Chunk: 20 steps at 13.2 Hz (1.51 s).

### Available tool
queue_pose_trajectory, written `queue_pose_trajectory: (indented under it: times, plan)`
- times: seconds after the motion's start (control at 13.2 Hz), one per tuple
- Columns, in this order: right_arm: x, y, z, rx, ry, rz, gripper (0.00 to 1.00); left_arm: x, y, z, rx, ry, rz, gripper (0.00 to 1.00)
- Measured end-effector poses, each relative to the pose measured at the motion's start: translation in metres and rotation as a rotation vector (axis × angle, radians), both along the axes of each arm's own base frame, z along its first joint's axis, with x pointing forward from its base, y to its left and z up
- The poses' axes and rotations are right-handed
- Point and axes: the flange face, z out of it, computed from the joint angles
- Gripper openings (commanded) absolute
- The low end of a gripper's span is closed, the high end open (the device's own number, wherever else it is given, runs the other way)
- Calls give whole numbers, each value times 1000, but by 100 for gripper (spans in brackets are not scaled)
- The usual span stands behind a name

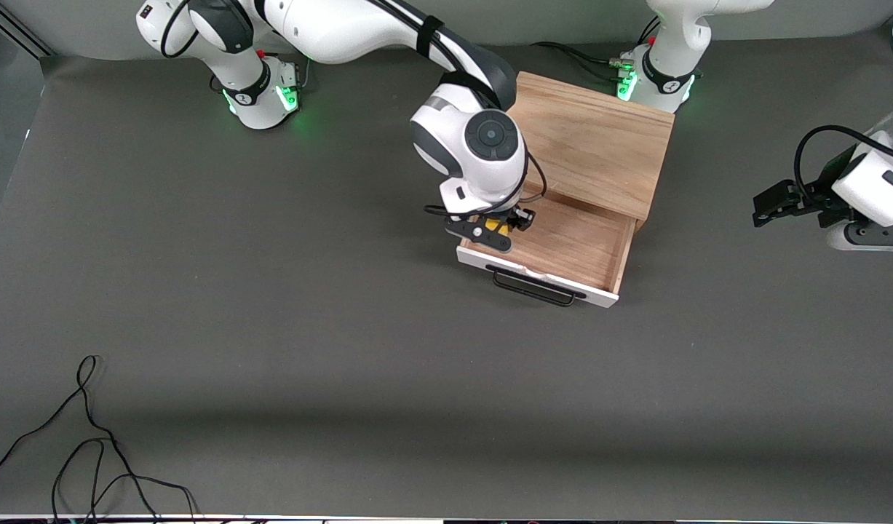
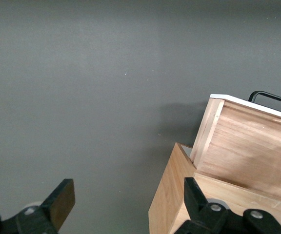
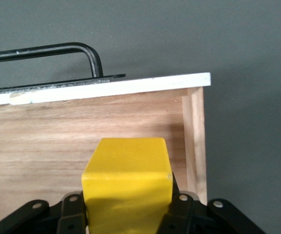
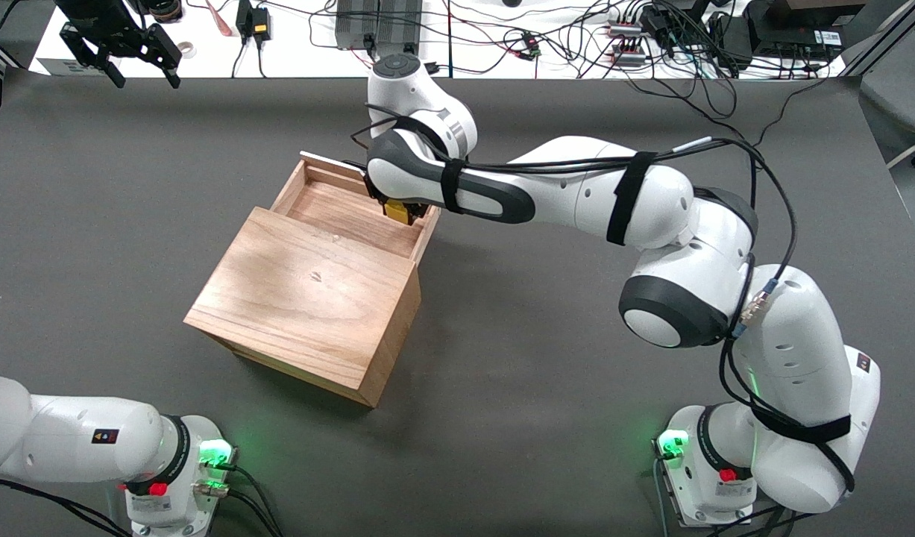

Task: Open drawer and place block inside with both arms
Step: 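Carry the yellow cube with the right gripper over the open drawer, then lower the cube into the drawer and open the right gripper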

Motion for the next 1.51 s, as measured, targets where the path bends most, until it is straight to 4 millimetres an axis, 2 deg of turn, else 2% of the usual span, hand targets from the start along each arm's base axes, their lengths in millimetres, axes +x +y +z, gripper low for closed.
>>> queue_pose_trajectory:
  times: [0.53, 1.51]
  plan:
    - [5, 5, -47, 2, -8, -12, 0, 0, 2, 0, 24, 0, -9, 100]
    - [10, 9, -49, 35, -38, -23, 0, 0, 4, -1, 25, 2, -7, 100]
